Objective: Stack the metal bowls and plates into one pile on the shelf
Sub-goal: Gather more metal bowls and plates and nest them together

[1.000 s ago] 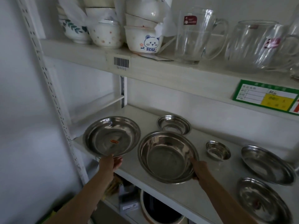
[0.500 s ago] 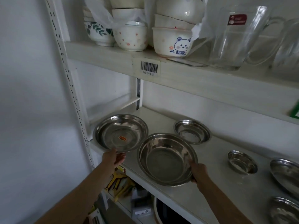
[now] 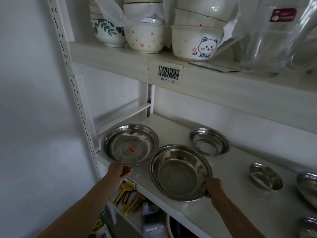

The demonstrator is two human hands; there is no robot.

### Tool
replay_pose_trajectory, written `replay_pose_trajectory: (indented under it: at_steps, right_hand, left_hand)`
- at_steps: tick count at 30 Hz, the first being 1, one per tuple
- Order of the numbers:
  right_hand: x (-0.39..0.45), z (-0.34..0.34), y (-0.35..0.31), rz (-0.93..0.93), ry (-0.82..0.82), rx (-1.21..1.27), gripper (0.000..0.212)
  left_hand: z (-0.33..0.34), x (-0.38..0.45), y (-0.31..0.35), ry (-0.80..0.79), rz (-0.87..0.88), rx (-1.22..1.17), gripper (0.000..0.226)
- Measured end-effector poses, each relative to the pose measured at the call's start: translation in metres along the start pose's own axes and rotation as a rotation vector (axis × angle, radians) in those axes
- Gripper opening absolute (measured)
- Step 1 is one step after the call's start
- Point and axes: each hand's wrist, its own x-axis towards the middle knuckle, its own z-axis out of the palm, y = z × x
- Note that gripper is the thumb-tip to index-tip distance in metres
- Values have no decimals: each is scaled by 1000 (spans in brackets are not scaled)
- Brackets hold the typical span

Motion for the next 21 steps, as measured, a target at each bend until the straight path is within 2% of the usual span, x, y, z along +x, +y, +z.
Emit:
replay_pose_trajectory:
  at_steps: [11, 21]
  right_hand:
    - [5, 0, 8, 46, 27, -13, 34]
    - [4, 1, 11, 50, 31, 16, 38]
  left_hand:
    - [-2, 13, -1, -2, -1, 20, 36]
    - [-4, 17, -2, -19, 15, 43, 34]
